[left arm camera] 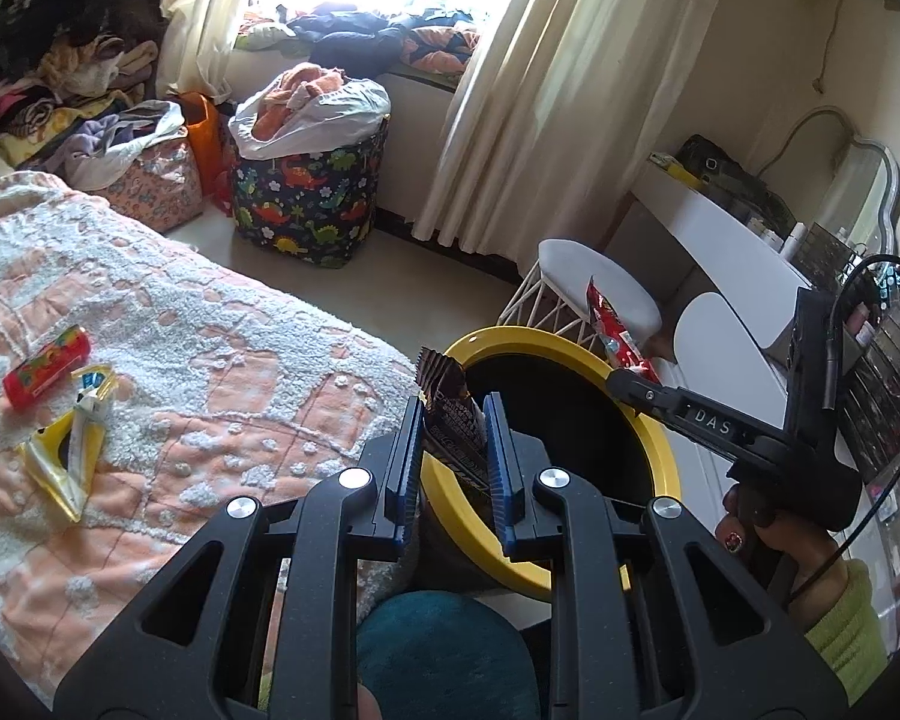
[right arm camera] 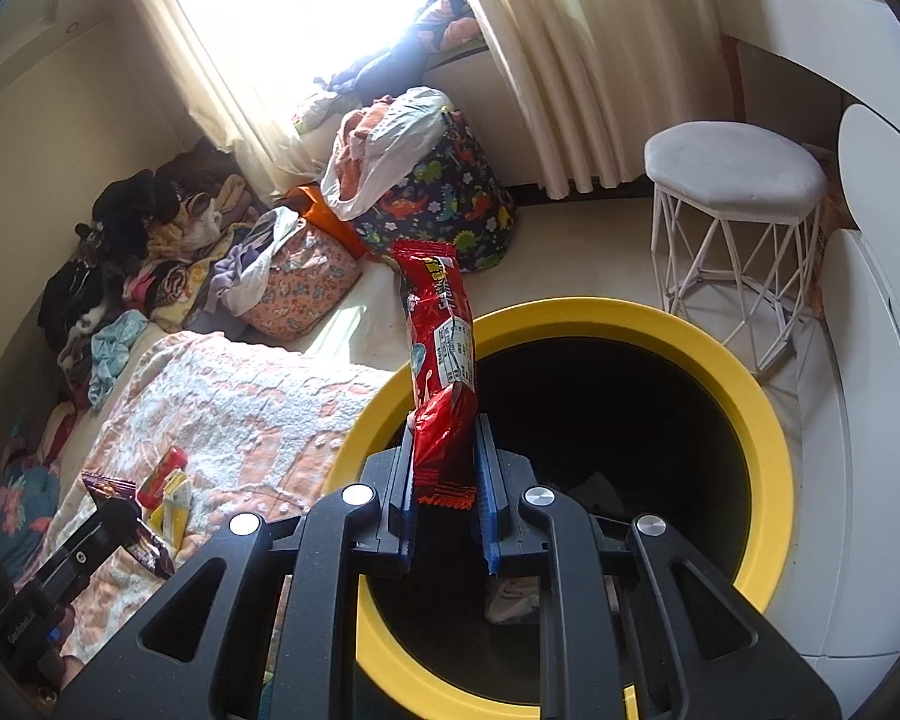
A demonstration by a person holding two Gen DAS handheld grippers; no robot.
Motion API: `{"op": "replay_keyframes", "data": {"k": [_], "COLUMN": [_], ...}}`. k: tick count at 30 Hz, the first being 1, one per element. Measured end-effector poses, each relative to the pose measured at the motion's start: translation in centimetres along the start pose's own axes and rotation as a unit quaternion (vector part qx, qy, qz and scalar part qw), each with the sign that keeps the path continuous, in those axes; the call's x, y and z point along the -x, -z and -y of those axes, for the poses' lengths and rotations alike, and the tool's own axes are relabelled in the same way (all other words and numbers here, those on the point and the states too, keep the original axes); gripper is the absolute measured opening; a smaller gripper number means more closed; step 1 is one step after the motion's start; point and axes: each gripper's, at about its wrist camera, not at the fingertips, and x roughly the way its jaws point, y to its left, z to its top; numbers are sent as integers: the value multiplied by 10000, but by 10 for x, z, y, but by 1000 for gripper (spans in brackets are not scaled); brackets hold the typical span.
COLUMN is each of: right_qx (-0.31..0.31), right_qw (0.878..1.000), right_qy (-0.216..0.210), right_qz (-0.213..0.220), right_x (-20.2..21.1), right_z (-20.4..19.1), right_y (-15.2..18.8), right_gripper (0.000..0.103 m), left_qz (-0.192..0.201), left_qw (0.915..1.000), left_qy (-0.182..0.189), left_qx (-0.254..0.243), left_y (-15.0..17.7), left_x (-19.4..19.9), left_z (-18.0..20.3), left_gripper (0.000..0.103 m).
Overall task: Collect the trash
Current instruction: 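Carry the chocolate wrapper and red wrapper over the yellow bin with both grippers, then open both grippers to drop the two wrappers into the bin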
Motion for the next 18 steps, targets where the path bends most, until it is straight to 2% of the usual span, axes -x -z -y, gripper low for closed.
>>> {"op": "replay_keyframes", "data": {"k": [18], "right_qx": [-412], "right_qw": [9989], "right_qy": [174], "right_qz": [-149], "right_x": [-9], "right_z": [32], "right_y": [-1], "right_gripper": [16], "left_qz": [-448], "left_qw": [9971], "left_qy": [273], "left_qx": [-557], "left_y": [16], "left_x": [-46], "left_z": [37], "left_gripper": [14]}}
